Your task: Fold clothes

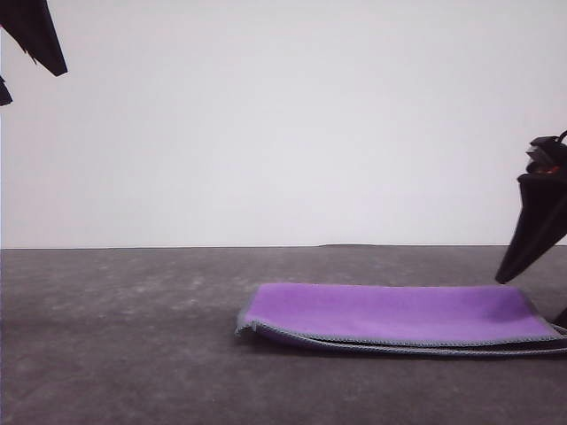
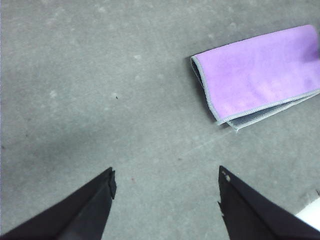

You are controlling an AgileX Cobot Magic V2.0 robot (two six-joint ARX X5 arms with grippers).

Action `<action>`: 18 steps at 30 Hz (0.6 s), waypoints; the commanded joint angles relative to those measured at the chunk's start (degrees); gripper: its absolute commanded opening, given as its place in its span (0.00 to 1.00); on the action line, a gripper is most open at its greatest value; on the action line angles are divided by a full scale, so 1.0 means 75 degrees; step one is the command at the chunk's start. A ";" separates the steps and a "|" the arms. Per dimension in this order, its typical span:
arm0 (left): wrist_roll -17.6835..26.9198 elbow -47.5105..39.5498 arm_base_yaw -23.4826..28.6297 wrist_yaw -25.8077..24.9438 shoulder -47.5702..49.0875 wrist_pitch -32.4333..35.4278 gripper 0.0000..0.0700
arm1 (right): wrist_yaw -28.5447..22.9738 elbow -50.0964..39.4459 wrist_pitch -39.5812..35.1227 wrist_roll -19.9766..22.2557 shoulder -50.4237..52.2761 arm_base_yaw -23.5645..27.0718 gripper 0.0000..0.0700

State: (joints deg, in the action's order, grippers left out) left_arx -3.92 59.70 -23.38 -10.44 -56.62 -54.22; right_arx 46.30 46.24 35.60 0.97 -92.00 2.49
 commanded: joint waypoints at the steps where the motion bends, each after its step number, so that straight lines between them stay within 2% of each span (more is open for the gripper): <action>1: -0.0026 0.0032 -0.0020 0.0017 -0.0061 0.0036 0.56 | 0.0013 0.0061 -0.0049 -0.0078 -0.0196 -0.0091 0.59; 3: -0.0026 0.0032 -0.0020 0.0017 -0.0061 0.0036 0.56 | 0.0007 0.0061 -0.0112 -0.0079 -0.0205 -0.0191 0.47; 6: -0.0029 0.0029 -0.0020 0.0017 -0.0061 0.0030 0.56 | -0.0002 0.0061 -0.0208 -0.0079 -0.0205 -0.0258 0.23; 8: -0.0029 0.0031 -0.0020 0.0017 -0.0061 0.0026 0.56 | -0.0011 0.0061 -0.0270 -0.0076 -0.0205 -0.0266 0.13; 12: -0.0038 0.0032 -0.0020 0.0017 -0.0061 0.0024 0.56 | -0.0017 0.0061 -0.0386 -0.0079 -0.0205 -0.0266 0.05; 18: -0.0099 0.0032 -0.0020 0.0017 -0.0061 0.0042 0.56 | 0.0036 0.0061 -0.0678 -0.0260 -0.0205 -0.0614 0.02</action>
State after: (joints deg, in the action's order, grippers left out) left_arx -4.14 59.70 -23.38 -10.44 -56.62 -54.22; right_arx 46.30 46.24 31.07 -0.06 -92.49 -1.40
